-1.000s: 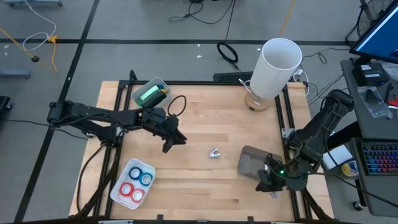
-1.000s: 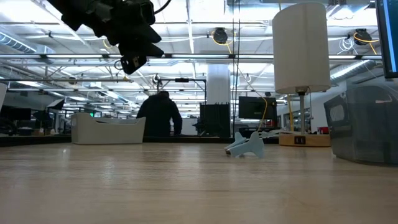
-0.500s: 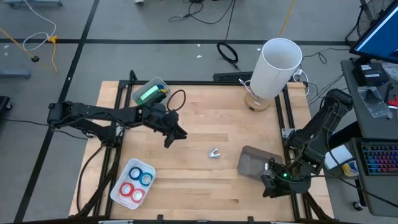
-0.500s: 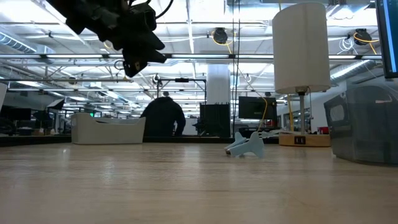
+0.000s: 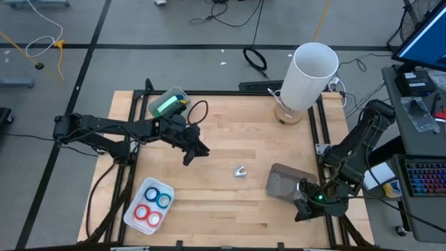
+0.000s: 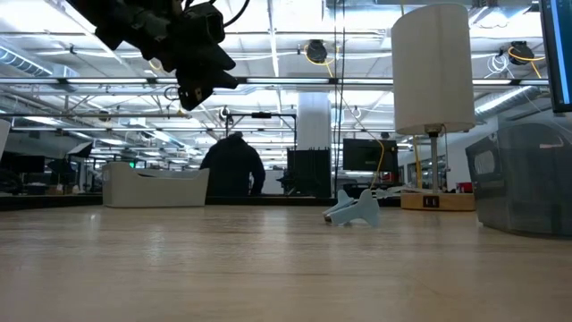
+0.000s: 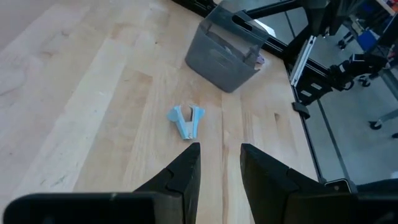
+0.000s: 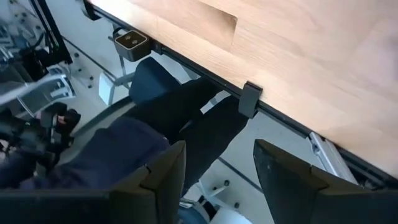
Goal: Pick and place Stapler, Stapler remover, tape
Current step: Put the purple staple remover into the black bin
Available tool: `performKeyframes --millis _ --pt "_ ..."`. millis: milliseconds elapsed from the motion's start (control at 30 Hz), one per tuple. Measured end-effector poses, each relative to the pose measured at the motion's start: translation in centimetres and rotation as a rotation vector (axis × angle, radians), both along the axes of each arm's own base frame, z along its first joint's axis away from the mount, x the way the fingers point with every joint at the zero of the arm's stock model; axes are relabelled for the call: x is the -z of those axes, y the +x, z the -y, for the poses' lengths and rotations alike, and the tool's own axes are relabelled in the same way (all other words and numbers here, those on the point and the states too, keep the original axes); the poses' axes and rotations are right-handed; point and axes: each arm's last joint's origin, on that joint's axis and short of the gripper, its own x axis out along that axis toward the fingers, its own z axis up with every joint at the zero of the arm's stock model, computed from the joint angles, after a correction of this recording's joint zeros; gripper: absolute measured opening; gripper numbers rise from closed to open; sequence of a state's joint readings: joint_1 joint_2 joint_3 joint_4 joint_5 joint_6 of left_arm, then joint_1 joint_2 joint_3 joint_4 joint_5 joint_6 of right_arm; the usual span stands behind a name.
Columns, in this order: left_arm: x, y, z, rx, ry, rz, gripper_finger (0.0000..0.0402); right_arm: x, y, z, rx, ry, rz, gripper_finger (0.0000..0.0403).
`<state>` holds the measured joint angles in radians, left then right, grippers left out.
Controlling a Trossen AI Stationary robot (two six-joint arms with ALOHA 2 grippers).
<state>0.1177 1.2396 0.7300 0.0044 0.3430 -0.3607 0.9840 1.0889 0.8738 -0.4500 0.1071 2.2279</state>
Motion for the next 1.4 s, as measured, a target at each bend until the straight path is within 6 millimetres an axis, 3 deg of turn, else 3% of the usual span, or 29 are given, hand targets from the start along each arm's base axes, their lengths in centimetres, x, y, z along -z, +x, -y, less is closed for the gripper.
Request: performKeyframes --millis 300,633,900,1233,1400 --pt "0.0 0.0 0.1 0.005 -0.023 -0.003 0.0113 -0.1 0.0 0.0 -0.044 -0.024 0.038 0.0181" --pt "0.0 0.0 0.1 0.007 -0.020 -0.002 0.0113 0.4 -1.0 -0.9 0.067 0.075 -0.128 0.0180" --pt "0.0 0.0 0.1 0.009 -0.019 -0.002 0.0113 0.7 -1.6 -2.5 -0.040 0.015 -0.306 0.0180" --pt "0.0 0.0 0.2 0.008 -0.030 -0.006 0.0113 2.7 -0.8 -4.3 -0.047 -0.073 -0.419 0.0180" --pt "0.0 0.0 0.2 0.007 -0.029 -0.006 0.0113 2.2 -0.6 -5.0 -0.043 -0.164 -0.495 0.0180"
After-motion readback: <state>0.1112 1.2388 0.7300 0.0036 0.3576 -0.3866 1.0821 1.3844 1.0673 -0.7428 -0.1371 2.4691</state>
